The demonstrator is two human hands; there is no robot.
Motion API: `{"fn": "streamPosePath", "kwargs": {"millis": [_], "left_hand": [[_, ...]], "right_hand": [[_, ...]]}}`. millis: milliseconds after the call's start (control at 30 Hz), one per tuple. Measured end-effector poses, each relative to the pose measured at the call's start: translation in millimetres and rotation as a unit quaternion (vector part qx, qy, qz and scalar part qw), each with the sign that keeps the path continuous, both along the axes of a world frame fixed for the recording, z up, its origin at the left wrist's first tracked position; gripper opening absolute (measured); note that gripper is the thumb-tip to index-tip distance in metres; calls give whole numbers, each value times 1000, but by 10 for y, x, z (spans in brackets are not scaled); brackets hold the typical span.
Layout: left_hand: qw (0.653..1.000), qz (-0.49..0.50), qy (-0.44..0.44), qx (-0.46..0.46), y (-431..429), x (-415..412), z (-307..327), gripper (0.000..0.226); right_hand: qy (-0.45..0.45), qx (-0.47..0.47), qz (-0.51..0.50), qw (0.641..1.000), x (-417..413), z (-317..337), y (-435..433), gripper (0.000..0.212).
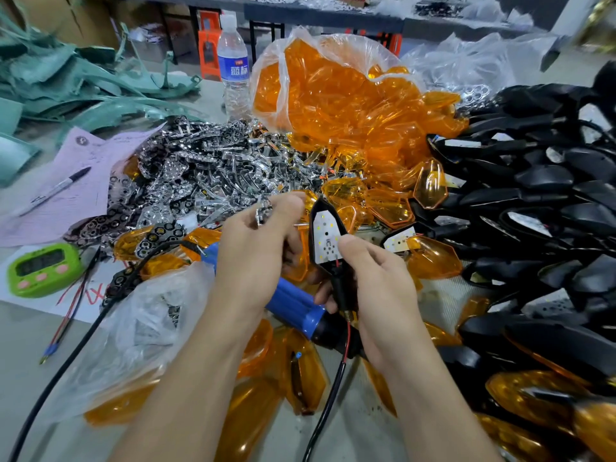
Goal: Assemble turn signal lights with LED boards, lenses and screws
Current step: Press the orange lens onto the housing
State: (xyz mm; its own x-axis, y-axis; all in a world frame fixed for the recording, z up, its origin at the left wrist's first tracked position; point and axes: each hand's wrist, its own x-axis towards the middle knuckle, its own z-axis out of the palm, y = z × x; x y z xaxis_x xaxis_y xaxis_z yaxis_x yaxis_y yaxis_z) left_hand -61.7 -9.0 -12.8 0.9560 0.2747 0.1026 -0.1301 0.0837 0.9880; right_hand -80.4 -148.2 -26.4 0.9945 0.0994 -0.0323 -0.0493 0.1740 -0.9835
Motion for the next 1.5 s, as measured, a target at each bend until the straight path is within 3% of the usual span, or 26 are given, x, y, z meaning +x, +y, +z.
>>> {"fn": "streamPosePath", "kwargs": {"millis": [133,300,400,567,833,1133,1300,1500], "left_hand": [[998,46,-1,-45,58,-20,12,47],[998,33,41,-39,4,-39,26,18],[996,-4,17,-90,35,-24,17,16],[991,-77,6,-109,132,-24,19,8],[995,10,3,-95,169,52,5,28],[996,33,-23,-86,145,68,-12,13],[993,26,-16,-111,134,67,-4,24],[998,30,-8,-56,100,66,-4,13]], "right_hand": [[70,79,12,994,14,-13,-3,24],[86,105,36,990,39,-16,-24,58],[88,131,36,987,48,-7,-50,70],[61,173,12,983,46,15,-50,55],[63,199,42,977,27,20,-47,54],[44,176,54,982,25,-23,-59,53],[32,159,56,985,23,-25,-52,53],[39,165,61,984,20,-9,-33,54]]}}
